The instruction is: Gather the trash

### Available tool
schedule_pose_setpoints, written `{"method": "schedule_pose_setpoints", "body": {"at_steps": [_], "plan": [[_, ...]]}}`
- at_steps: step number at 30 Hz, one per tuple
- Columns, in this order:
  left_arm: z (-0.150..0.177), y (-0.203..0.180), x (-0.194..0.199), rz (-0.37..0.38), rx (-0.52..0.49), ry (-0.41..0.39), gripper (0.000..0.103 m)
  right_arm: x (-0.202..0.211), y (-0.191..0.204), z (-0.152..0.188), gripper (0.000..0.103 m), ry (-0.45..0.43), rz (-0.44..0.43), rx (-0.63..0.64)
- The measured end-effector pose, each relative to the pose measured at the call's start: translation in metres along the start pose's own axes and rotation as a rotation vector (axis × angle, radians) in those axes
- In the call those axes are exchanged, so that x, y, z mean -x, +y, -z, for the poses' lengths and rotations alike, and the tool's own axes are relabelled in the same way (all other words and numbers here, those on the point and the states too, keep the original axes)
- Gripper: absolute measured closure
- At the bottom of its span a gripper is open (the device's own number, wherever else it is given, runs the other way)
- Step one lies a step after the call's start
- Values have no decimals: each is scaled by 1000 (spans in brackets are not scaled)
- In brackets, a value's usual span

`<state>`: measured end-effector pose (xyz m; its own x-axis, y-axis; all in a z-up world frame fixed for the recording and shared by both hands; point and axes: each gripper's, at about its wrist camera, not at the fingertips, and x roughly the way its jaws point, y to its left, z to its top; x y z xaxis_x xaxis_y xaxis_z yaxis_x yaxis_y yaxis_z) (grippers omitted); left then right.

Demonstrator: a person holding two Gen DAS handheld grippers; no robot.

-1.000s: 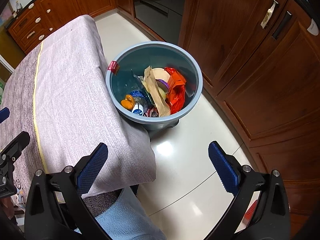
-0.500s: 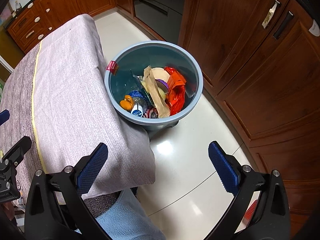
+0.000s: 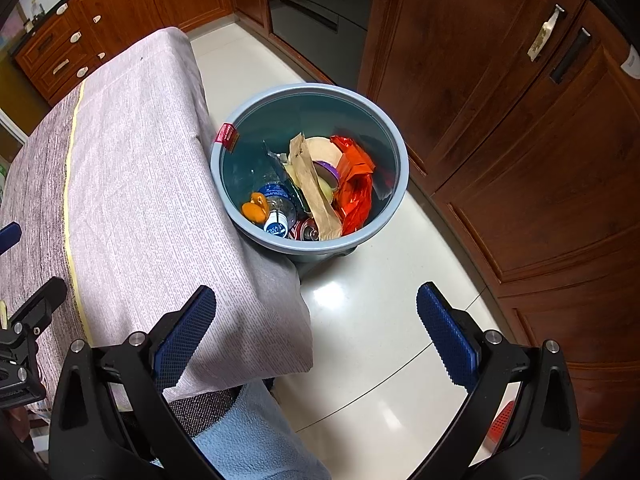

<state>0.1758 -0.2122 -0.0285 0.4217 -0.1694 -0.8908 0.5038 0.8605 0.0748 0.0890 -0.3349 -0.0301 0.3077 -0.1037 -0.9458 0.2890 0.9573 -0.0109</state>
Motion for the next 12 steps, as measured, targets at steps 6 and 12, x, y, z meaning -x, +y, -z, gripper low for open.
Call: {"method": "schedule_pose_setpoints", "body": {"at_steps": [6,12], "plan": [[0,0,-1,3,-1,5,4,0,0,-3,7,0,1,1],[0,0,-3,1,-4,9,4,2,-3,-8,7,-3,8,-2]]}}
